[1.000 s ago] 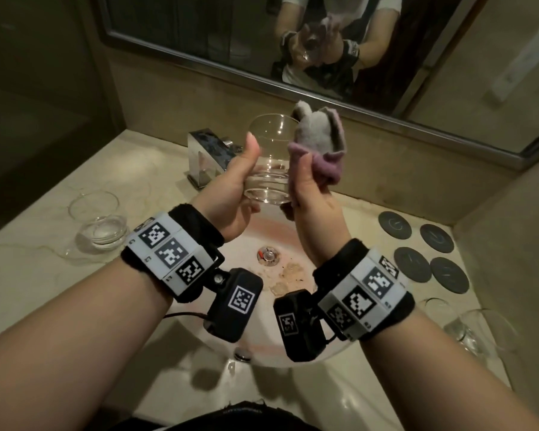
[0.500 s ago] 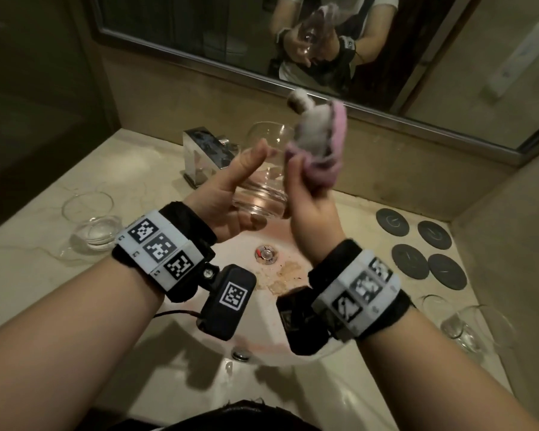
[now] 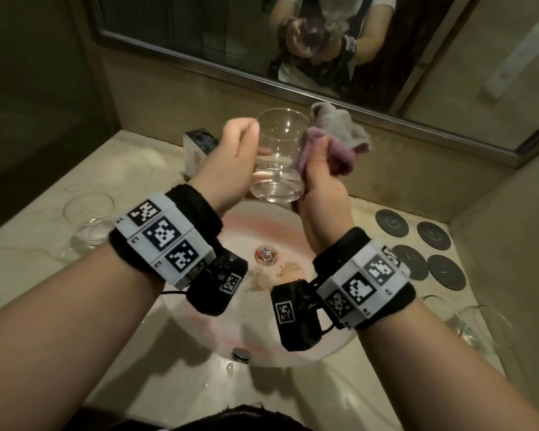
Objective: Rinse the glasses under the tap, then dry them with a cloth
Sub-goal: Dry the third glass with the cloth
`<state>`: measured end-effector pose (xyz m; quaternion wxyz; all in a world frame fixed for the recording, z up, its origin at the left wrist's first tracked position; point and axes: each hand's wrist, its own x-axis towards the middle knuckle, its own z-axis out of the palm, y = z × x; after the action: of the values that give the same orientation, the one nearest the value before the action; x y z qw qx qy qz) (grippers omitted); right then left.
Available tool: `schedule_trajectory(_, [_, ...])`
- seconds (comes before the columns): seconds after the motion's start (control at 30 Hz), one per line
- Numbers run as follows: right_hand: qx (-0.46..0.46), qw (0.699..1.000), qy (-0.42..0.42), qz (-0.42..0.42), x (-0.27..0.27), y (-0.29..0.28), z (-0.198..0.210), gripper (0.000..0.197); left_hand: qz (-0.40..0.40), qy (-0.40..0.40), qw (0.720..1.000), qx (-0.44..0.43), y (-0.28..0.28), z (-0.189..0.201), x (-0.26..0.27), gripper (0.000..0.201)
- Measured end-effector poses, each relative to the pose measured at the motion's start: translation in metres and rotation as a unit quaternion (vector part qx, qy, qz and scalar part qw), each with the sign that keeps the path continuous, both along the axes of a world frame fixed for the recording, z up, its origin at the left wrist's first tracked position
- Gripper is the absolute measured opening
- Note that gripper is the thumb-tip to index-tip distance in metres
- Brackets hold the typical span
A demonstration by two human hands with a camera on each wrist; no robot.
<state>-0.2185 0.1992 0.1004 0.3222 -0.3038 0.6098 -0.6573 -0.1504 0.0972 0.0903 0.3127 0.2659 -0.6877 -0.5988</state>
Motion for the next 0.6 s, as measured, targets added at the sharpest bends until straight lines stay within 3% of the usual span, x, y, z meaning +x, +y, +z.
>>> schedule_trajectory(0.03, [0.012,0.999,0.031,0.016,0.001,0.001,-0.002,0.069,-0.013,0.006,0.998,0.068,0.000,0.002,-0.001,0.044])
schedule_trajectory(0.1, [0.007,0.999,0.030,0.039,0.001,0.004,-0.007,0.031,-0.074,-0.024,0.981,0.176,-0.002,0.003,0.001,0.076])
schedule_trajectory(0.17, [-0.006,0.999,0.008,0.043,0.002,0.007,-0.008,0.018,-0.149,-0.017,0.953,0.263,-0.007,-0.005,0.006,0.112])
schedule_trajectory(0.2, [-0.020,0.999,-0.003,0.043,0.001,0.009,-0.005,0.020,-0.170,0.003,0.941,0.294,-0.008,-0.009,0.009,0.119])
schedule_trajectory(0.3, [-0.035,0.997,-0.058,0.038,-0.008,0.008,0.005,0.031,-0.172,0.075,0.908,0.374,-0.013,-0.020,0.015,0.116])
schedule_trajectory(0.37, [-0.038,0.993,-0.112,0.027,-0.011,0.007,0.011,0.038,-0.195,0.118,0.895,0.382,-0.011,-0.020,0.020,0.086])
schedule_trajectory(0.43, [-0.037,0.988,-0.148,0.027,-0.012,0.004,0.010,0.047,-0.205,0.125,0.907,0.345,-0.007,-0.012,0.020,0.049])
schedule_trajectory(0.47, [-0.037,0.986,-0.161,0.026,-0.011,0.004,0.011,0.048,-0.184,0.114,0.924,0.316,-0.006,-0.010,0.018,0.050])
schedule_trajectory(0.53, [-0.035,0.982,-0.183,0.031,-0.011,0.005,0.009,0.046,-0.113,0.107,0.948,0.278,-0.005,-0.012,0.015,0.073])
schedule_trajectory(0.6, [-0.025,0.980,-0.196,0.021,-0.010,0.005,0.005,0.049,-0.100,0.102,0.946,0.292,-0.004,-0.015,0.016,0.089])
